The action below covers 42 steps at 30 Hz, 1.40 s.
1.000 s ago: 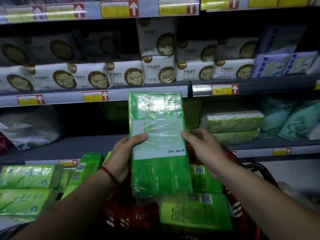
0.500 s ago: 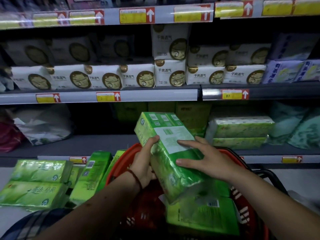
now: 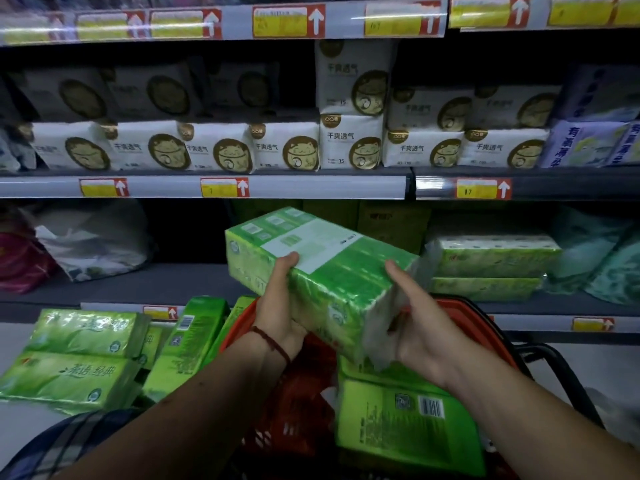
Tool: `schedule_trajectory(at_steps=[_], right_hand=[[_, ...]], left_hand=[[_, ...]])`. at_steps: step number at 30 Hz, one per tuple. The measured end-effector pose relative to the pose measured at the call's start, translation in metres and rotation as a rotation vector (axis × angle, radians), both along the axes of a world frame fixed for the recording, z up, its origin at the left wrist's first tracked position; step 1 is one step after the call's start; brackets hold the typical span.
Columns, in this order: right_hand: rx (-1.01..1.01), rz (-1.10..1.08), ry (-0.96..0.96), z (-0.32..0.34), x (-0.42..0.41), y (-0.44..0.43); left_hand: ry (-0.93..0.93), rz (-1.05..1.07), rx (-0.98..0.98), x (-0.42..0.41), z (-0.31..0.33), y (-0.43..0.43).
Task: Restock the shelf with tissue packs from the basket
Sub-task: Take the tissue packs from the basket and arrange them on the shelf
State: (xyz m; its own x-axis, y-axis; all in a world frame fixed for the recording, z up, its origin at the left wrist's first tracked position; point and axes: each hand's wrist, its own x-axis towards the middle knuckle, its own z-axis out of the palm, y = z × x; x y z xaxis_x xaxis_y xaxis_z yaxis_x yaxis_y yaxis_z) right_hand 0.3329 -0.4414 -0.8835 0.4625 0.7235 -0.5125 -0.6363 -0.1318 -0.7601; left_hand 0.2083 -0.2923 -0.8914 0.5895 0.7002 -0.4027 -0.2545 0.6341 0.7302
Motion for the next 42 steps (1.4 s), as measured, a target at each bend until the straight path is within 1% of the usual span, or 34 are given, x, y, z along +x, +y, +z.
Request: schedule_trajectory(at_steps=[4,6,8,10,12,13,14,16,18,19,21,22,23,24,25,27,29,30,31,33,36,37,40,42], right_hand=[[-0.041,-0.063,-0.132,0.007,0.007,0.005],[-0.053,-0.079,-0.168,0.01,0.016,0.002],[-0.068,-0.084,-0.182,0.014,0.028,-0.003],[-0.084,-0.106,-0.179,0.017,0.041,-0.01],[-0.126,-0.114,-0.182,0.019,0.053,-0.017],[-0.137,-0.103,-0.181,0.02,0.056,-0.02],[-0.151,-0.112,-0.19,0.019,0.059,-0.022],[-0.168,-0.164,-0.215,0.012,0.067,-0.027],[-0.175,-0.102,-0.256,0.014,0.062,-0.026],[-0.17,-0.066,-0.288,0.017,0.059,-0.025],[-0.189,-0.067,-0.363,0.019,0.058,-0.023],[-0.205,-0.084,-0.408,0.021,0.056,-0.022],[-0.224,-0.09,-0.457,0.022,0.055,-0.019],[-0.231,-0.08,-0.492,0.025,0.054,-0.017],[-0.238,-0.075,-0.514,0.026,0.055,-0.015],[-0.259,-0.091,-0.524,0.031,0.057,-0.011],[-0.261,-0.092,-0.5,0.037,0.057,-0.007],[-0.265,-0.091,-0.485,0.038,0.059,-0.005],[-0.277,-0.085,-0.474,0.039,0.061,-0.003],[-0.245,-0.095,-0.455,0.041,0.057,0.003],[-0.234,-0.145,-0.442,0.04,0.051,0.015],[-0.237,-0.16,-0.428,0.039,0.048,0.018],[-0.124,-0.231,-0.388,0.033,0.051,0.019],[-0.036,-0.315,-0.377,0.036,0.049,0.018]], left_hand=[[-0.012,-0.142,-0.06,-0.004,0.004,-0.004],[0.061,-0.186,-0.096,-0.005,0.004,-0.002],[0.089,-0.173,-0.139,-0.009,0.002,0.004],[0.064,-0.063,-0.179,-0.015,0.002,0.015],[0.11,0.076,-0.138,-0.023,0.007,0.036],[0.155,0.104,-0.105,-0.027,0.009,0.047],[0.21,0.085,-0.07,-0.031,0.013,0.055],[0.342,-0.066,0.024,-0.032,0.014,0.06],[0.503,-0.221,0.19,-0.028,0.007,0.056],[0.586,-0.256,0.28,-0.024,0.0,0.055],[0.75,-0.271,0.497,-0.018,-0.008,0.049],[0.823,-0.249,0.637,-0.017,-0.009,0.047],[0.859,-0.21,0.795,-0.018,-0.009,0.046],[0.837,-0.185,0.968,-0.019,-0.008,0.044],[0.767,-0.191,1.157,-0.02,-0.006,0.042],[0.656,-0.32,1.528,-0.021,0.003,0.031],[0.662,-0.429,1.858,-0.019,0.005,0.017],[0.661,-0.436,1.963,-0.015,0.007,0.008],[0.644,-0.415,2.003,-0.012,0.008,-0.001],[0.646,-0.317,1.994,-0.002,0.005,-0.013],[0.81,-0.176,1.986,0.011,-0.005,-0.02],[0.826,-0.161,1.977,0.015,-0.008,-0.019],[0.769,-0.135,1.895,0.024,-0.002,-0.011],[0.673,-0.028,1.77,0.025,0.009,-0.005]])
